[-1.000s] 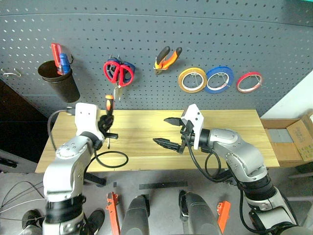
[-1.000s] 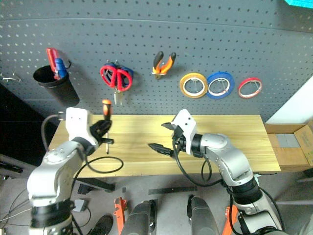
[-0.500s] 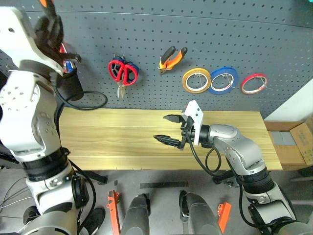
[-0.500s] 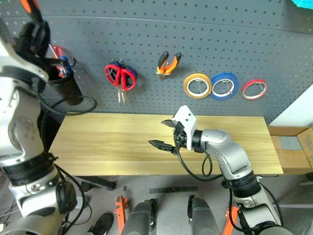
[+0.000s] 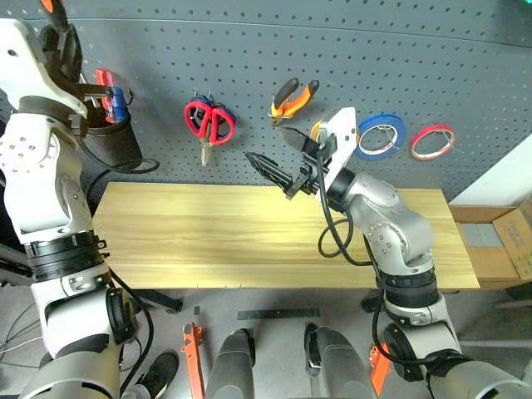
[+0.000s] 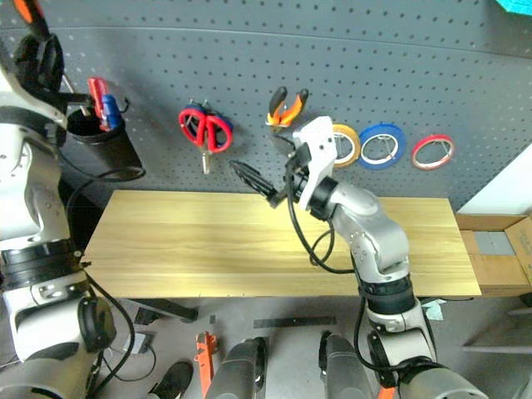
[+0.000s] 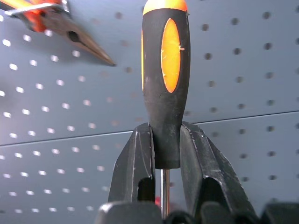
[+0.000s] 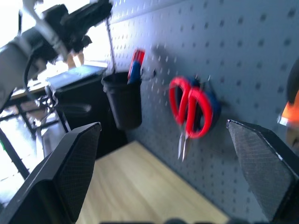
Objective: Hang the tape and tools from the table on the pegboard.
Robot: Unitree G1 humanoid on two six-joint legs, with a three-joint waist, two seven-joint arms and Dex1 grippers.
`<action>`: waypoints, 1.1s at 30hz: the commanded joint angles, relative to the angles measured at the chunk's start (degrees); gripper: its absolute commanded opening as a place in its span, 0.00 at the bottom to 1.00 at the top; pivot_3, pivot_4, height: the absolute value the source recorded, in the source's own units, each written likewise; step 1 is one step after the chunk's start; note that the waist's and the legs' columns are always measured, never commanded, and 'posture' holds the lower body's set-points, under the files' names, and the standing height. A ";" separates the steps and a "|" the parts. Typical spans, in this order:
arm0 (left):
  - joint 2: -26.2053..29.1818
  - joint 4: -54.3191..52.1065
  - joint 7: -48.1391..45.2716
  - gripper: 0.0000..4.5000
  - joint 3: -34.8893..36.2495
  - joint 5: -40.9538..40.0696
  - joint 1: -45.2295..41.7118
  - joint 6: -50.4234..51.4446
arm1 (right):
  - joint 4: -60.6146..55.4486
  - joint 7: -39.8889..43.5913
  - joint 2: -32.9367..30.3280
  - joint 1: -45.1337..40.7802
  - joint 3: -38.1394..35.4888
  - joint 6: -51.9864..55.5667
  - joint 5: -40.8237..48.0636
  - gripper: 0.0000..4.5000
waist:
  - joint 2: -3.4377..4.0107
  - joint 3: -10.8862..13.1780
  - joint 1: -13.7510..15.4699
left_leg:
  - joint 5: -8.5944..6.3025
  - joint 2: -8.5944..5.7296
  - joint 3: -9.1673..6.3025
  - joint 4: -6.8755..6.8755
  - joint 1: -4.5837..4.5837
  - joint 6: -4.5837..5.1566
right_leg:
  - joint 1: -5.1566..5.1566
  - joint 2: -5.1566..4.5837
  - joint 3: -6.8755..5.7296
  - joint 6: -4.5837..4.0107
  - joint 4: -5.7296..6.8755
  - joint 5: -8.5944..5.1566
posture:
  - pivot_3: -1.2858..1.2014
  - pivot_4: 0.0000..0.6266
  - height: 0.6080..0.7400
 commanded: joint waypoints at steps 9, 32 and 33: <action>3.14 2.67 -0.27 0.09 1.31 0.76 2.77 -4.86 | -2.56 0.29 0.43 -2.54 2.64 -0.41 1.38 1.00 | 0.00 0.00 -0.02 | 0.01 0.00 0.01 0.05 -0.06 0.00 | -0.05 -0.01 -0.01 -0.11 0.02 0.07 | 0.51 0.35 1.00; 0.42 4.77 3.93 0.32 1.40 0.04 4.60 -6.96 | -4.36 0.14 -1.67 -1.43 3.77 1.04 1.89 1.00 | -0.01 -0.01 -1.48 | 0.01 0.04 0.03 0.05 -0.09 -0.01 | -0.11 -0.01 -0.03 -0.19 0.08 0.14 | 0.50 0.34 1.00; 0.54 4.30 4.12 0.40 1.55 0.02 4.94 -6.59 | -4.30 0.19 -1.69 -1.38 3.88 1.00 1.88 1.00 | -0.01 -0.01 -1.50 | 0.01 0.06 0.03 0.05 -0.09 -0.01 | -0.12 0.00 -0.03 -0.19 0.09 0.14 | 0.50 0.34 1.00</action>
